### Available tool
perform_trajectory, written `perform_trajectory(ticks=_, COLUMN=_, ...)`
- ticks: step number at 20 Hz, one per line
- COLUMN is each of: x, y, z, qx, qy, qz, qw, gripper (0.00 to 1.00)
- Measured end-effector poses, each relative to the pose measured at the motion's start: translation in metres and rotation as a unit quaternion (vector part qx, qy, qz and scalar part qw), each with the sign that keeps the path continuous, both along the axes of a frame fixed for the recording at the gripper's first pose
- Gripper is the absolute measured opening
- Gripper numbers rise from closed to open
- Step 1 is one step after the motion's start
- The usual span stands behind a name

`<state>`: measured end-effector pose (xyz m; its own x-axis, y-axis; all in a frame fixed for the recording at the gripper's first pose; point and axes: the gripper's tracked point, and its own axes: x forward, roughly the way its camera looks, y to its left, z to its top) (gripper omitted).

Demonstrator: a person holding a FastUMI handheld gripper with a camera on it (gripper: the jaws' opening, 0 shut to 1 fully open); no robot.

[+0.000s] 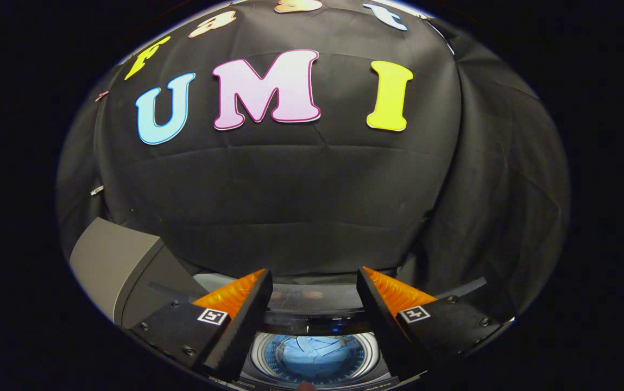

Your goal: Put the clothes into the washing machine and then close the washing machine lid.

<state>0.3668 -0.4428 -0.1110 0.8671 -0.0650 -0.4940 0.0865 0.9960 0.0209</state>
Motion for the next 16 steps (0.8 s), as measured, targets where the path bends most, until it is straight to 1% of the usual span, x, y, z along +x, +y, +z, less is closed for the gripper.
perform_trajectory(ticks=10, x=0.0037, y=0.0022, z=0.0013, qx=0.004, qy=-0.029, qz=0.002, qw=1.0, gripper=0.98)
perform_trajectory(ticks=16, x=0.0034, y=0.0031, z=-0.0003, qx=0.006, qy=-0.033, qz=-0.001, qw=0.999, gripper=0.98)
